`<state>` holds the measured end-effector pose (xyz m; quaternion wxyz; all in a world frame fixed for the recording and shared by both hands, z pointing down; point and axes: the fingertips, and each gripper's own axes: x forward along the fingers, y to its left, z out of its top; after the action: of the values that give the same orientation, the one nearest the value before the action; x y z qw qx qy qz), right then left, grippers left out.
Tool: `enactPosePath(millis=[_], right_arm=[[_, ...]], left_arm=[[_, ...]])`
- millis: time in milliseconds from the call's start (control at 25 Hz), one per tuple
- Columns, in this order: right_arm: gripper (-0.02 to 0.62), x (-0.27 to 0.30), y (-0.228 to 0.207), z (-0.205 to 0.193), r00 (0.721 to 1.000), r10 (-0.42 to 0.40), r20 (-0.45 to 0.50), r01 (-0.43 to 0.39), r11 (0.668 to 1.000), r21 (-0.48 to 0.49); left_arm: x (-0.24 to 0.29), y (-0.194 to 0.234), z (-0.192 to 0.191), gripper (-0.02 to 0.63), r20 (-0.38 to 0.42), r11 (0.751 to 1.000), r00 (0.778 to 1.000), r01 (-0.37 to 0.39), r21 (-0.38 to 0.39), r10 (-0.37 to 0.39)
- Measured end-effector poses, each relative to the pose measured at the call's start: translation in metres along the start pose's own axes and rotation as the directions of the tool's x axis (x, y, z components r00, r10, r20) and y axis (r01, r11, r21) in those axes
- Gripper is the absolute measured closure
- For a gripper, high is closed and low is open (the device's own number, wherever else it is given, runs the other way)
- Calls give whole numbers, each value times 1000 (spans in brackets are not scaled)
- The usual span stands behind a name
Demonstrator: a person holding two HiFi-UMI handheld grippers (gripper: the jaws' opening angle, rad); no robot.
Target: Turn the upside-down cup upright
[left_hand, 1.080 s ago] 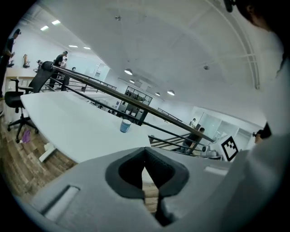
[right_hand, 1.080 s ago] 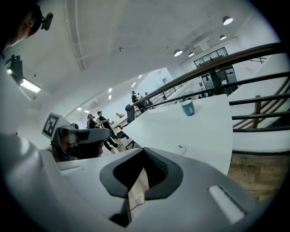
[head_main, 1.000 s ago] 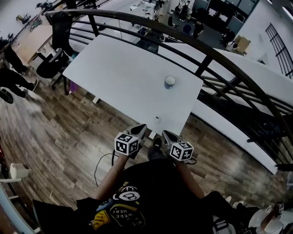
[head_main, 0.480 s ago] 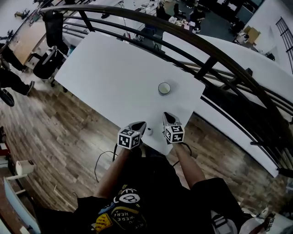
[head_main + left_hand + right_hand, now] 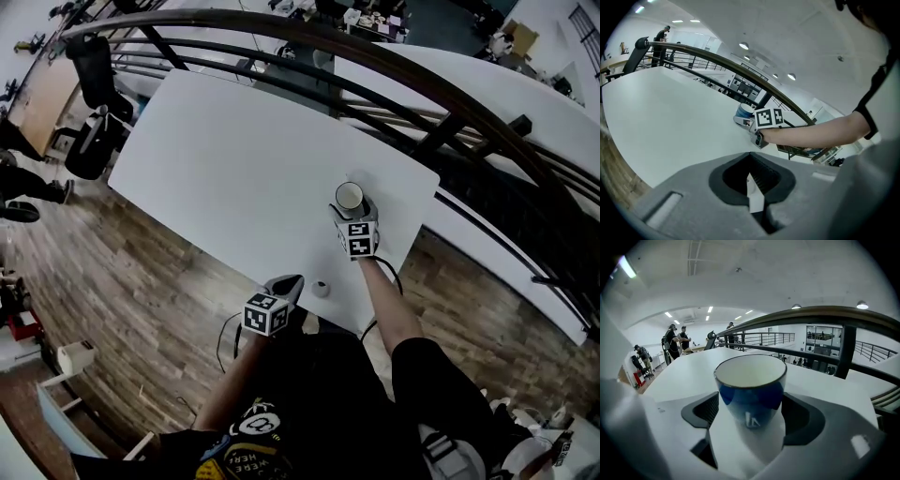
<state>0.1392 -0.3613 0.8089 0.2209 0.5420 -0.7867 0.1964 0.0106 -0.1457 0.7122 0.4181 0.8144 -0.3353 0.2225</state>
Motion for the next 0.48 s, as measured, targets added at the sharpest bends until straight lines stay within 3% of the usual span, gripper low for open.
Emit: enactPosePath(millis=[160,320,480], right_arm=[[176,15,-2,10,999,-5,36,5,1000,10],[196,24,-3,9,999,-26,21,27,999,-23],[198,-22,17,23,997,58,49,-52,992,-113]], left_arm=[[2,-5,4,604,-31,999,999,32,18,-32],[-3,5,35,604,20,998,998,51,23,-52],[0,1,89,603,76,999,996,40,-4,-40]])
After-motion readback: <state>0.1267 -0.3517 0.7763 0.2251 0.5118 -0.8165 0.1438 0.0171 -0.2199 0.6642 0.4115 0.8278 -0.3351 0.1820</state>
